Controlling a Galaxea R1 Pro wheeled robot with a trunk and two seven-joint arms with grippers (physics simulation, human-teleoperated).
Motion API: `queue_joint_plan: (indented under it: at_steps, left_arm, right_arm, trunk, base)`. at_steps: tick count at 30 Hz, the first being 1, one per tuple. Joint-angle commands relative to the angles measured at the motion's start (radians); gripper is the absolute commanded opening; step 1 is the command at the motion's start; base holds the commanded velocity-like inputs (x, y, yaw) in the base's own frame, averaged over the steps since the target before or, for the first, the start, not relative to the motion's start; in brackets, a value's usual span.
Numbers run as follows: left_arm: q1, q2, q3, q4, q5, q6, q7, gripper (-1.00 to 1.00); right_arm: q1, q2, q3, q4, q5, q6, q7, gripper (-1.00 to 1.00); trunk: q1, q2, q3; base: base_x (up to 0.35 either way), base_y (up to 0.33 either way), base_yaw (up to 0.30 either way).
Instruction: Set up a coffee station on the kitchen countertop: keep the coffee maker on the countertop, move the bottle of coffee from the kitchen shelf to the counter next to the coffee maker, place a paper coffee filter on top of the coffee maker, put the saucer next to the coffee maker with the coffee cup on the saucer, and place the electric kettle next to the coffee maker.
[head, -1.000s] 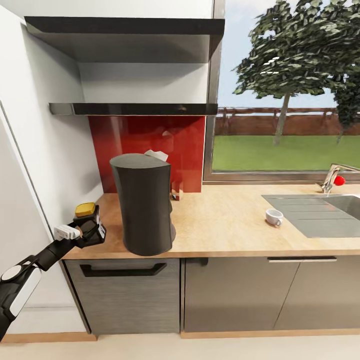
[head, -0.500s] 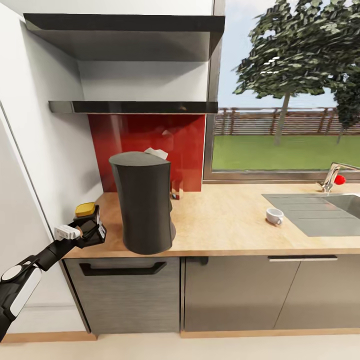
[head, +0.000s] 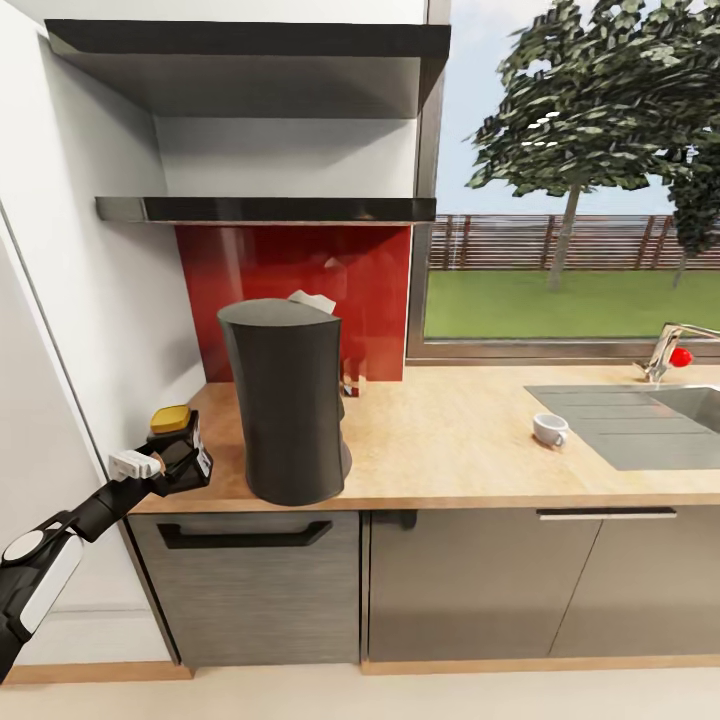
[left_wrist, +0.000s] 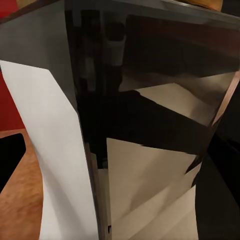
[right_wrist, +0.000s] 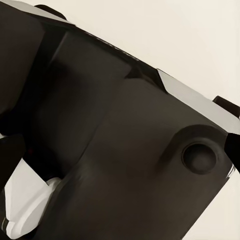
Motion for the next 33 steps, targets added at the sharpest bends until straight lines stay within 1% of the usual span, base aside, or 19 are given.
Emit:
queue_joint_plan:
  at_steps: [1, 8, 19, 33]
  left_arm:
    - [-0.001, 0.000, 0.000, 0.001, 0.006, 0.000, -0.005, -1.00]
    - [-0.001, 0.000, 0.000, 0.001, 0.006, 0.000, -0.005, -1.00]
    - [-0.001, 0.000, 0.000, 0.001, 0.006, 0.000, -0.003, -1.00]
    - [-0.001, 0.000, 0.000, 0.001, 0.006, 0.000, -0.003, -1.00]
  right_arm:
    - [-0.001, 0.000, 0.008, 0.001, -0.008, -0.004, 0.004, 1.00]
    - [-0.001, 0.000, 0.008, 0.001, -0.008, -0.004, 0.004, 1.00]
    - [-0.001, 0.000, 0.008, 0.001, -0.008, -0.004, 0.004, 1.00]
    - [-0.001, 0.000, 0.008, 0.001, -0.008, -0.004, 0.004, 1.00]
  trunk:
    - [0.000, -0.001, -0.001]
    - [0.000, -0.001, -0.001]
    - [0.000, -0.001, -0.001]
    - [0.000, -0.001, -0.001]
  base:
    - [0.000, 0.000, 0.000]
    - [0.005, 0.000, 0.000]
    - [0.129, 0.000, 0.000]
    - [0.058, 0.000, 0.000]
